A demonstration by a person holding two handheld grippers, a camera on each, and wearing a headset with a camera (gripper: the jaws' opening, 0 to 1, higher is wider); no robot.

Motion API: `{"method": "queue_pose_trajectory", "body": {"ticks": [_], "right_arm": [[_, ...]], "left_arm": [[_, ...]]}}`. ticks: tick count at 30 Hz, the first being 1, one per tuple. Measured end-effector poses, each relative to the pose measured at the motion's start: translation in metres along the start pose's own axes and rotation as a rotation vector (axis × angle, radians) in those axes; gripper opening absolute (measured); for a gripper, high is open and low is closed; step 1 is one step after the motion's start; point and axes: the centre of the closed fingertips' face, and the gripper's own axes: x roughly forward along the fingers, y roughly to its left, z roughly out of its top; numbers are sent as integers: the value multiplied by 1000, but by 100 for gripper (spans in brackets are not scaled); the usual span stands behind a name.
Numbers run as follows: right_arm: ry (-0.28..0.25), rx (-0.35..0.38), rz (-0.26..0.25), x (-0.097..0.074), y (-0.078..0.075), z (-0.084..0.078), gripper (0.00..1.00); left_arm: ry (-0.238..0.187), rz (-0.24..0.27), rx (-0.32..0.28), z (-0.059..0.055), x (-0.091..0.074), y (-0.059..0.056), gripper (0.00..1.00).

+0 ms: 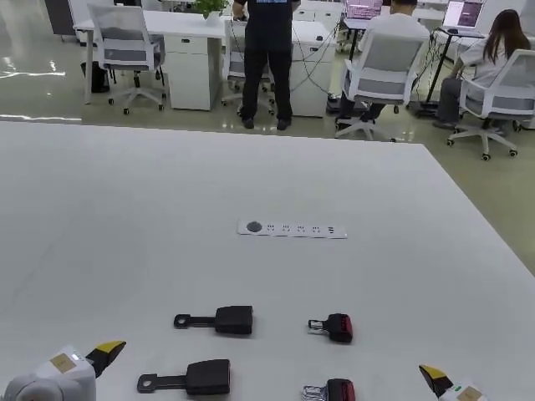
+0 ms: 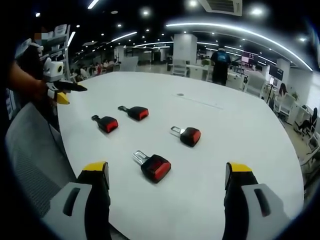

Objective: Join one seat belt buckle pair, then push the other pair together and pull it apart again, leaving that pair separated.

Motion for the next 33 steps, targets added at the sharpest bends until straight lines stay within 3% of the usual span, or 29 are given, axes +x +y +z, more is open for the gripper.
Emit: {"method": "queue_pose_trajectory", "body": {"ticks": [16, 22, 33], "right_arm": [[6, -8, 55, 14, 7, 4, 97], [18, -15, 75, 19, 8, 4, 96], [42, -37, 138, 33, 15, 2, 95]], "left_arm": [[38, -44, 47, -4, 14, 0, 97], [50, -61, 57, 2, 16, -8, 96], [88, -100, 68, -7, 26, -4, 94]]}}
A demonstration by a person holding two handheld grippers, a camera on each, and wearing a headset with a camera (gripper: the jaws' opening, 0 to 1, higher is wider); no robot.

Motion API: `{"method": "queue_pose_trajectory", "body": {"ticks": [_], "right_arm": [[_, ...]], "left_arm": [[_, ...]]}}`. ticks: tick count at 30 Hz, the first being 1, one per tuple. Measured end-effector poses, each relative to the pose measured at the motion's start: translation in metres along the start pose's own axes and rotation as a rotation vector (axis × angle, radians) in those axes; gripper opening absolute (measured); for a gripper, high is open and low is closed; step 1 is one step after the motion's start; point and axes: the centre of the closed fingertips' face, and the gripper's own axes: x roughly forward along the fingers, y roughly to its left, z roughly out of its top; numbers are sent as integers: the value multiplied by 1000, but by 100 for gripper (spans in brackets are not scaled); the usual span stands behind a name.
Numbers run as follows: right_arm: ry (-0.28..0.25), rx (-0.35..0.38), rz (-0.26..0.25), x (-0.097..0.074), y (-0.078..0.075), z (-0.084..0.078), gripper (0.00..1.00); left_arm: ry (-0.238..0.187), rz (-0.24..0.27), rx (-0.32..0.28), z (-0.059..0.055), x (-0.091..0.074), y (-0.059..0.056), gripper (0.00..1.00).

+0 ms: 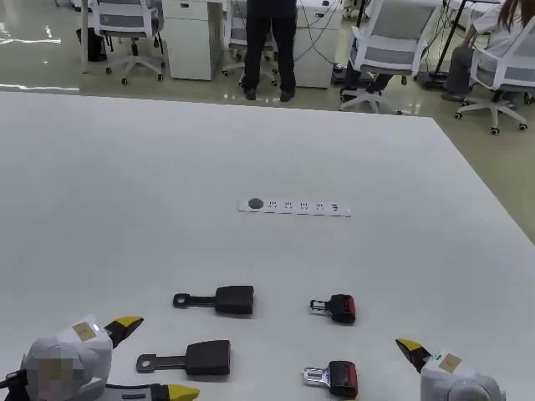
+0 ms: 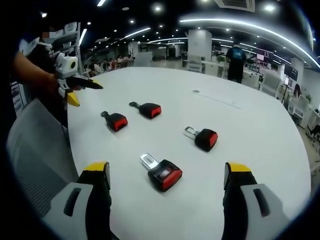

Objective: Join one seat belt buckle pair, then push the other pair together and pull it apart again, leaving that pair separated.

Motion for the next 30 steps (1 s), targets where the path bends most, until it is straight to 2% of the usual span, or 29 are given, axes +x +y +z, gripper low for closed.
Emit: {"method": "queue_pose_trajectory", "body": {"ticks": [8, 18, 30], "right_arm": [[15, -2, 21, 8, -1, -1, 95], [43, -3, 56, 17, 4, -5, 95], [63, -5, 89, 28, 2, -12, 94]], "left_arm": [[7, -7, -2, -3, 6, 8, 94], [26, -21, -10, -5, 10, 8, 94], [45, -33, -16, -9, 17, 11, 94]]}}
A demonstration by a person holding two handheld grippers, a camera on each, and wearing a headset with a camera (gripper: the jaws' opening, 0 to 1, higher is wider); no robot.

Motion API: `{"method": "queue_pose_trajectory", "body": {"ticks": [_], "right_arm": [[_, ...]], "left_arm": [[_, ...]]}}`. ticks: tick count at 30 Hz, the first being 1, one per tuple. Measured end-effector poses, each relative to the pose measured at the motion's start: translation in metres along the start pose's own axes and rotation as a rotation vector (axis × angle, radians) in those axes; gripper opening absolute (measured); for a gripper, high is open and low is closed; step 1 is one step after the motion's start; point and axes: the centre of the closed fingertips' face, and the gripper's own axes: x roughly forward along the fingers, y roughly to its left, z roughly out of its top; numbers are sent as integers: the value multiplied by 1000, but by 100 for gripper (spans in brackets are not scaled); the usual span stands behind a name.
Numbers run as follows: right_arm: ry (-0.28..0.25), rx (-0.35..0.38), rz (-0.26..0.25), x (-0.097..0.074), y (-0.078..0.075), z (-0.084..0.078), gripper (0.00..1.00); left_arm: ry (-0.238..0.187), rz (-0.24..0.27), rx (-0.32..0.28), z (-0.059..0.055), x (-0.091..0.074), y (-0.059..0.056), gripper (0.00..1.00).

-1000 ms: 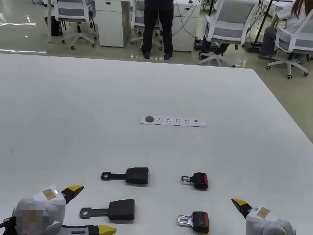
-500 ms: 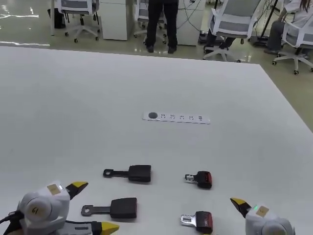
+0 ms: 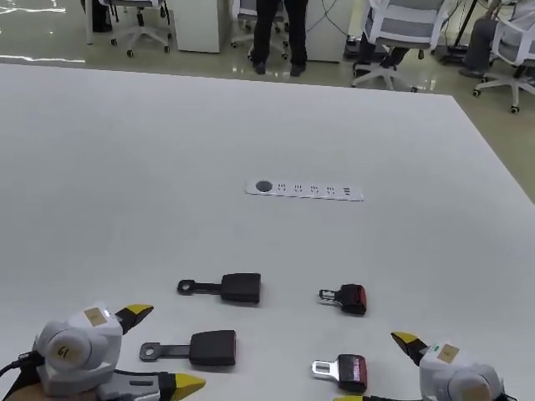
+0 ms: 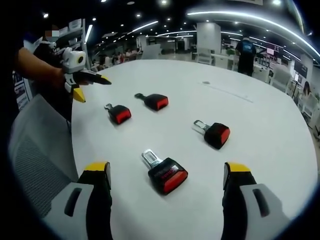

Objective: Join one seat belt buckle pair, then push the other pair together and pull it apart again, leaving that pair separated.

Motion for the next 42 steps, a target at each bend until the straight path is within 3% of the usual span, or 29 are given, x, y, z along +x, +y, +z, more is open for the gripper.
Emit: {"method": "queue_pose_trajectory", "body": {"ticks": [19, 26, 31, 42], "right_arm": [[30, 18, 53, 14, 3, -9, 93], [37, 18, 76, 19, 6, -13, 91], [43, 4, 94, 22, 6, -13, 92], [71, -30, 143, 30, 1, -17, 88]], "left_arm": [[48, -37, 0, -12, 18, 5, 94], [71, -55, 6, -15, 23, -2, 93], [85, -69, 9, -18, 27, -1, 93], [126, -119, 55, -26, 44, 2, 90]]}}
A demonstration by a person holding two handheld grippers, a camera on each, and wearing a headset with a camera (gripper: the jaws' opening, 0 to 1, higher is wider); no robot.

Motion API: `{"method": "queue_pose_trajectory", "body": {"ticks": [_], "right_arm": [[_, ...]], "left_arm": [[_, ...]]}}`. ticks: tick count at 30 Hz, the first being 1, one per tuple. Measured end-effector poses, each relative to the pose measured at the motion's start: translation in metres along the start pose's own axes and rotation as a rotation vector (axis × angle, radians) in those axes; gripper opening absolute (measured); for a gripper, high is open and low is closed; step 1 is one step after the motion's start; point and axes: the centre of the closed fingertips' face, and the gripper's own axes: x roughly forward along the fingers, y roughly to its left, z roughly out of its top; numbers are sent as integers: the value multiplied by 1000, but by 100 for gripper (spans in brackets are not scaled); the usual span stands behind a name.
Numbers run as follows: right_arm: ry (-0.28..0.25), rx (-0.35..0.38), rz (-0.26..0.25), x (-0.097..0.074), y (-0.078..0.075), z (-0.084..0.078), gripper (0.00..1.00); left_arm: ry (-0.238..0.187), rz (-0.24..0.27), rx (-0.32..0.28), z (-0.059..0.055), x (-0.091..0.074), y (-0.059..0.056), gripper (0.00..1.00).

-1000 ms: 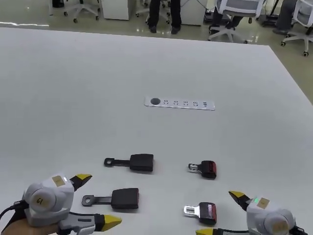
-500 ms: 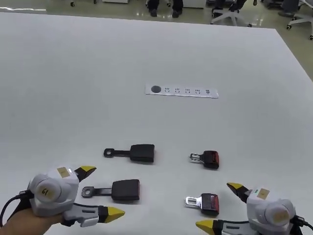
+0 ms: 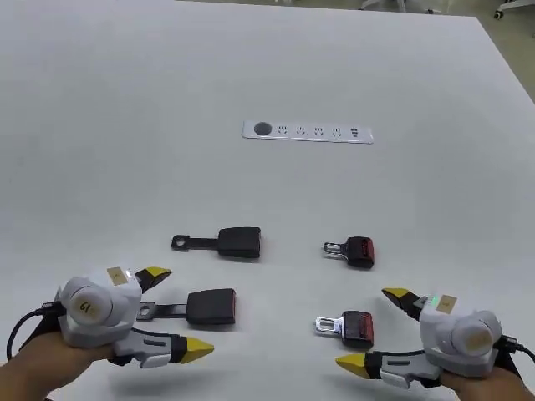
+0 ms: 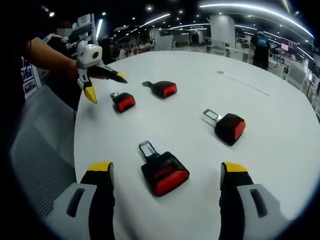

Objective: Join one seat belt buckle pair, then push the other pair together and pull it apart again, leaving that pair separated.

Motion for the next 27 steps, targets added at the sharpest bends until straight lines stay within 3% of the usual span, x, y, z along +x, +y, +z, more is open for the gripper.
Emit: {"method": "queue_pose_trajectory", "body": {"ticks": [4, 7, 9, 15, 24, 27], "right_arm": [[28, -27, 27, 2, 2, -6, 85], [39, -34, 50, 2, 5, -8, 84], [47, -47, 66, 2, 7, -8, 82], [85, -89, 106, 7, 6, -19, 78], [89, -144, 139, 13, 2, -22, 62], [102, -156, 164, 13, 3, -24, 51]], "left_arm": [[13, -24, 29, -2, 6, 1, 88], [49, -54, 86, -9, 13, -1, 85], [51, -67, 97, -4, 17, -4, 83], [99, -102, 176, -10, 21, -6, 77], [152, -159, 253, -14, 24, -7, 62], [180, -182, 283, -17, 27, -9, 55]]}}
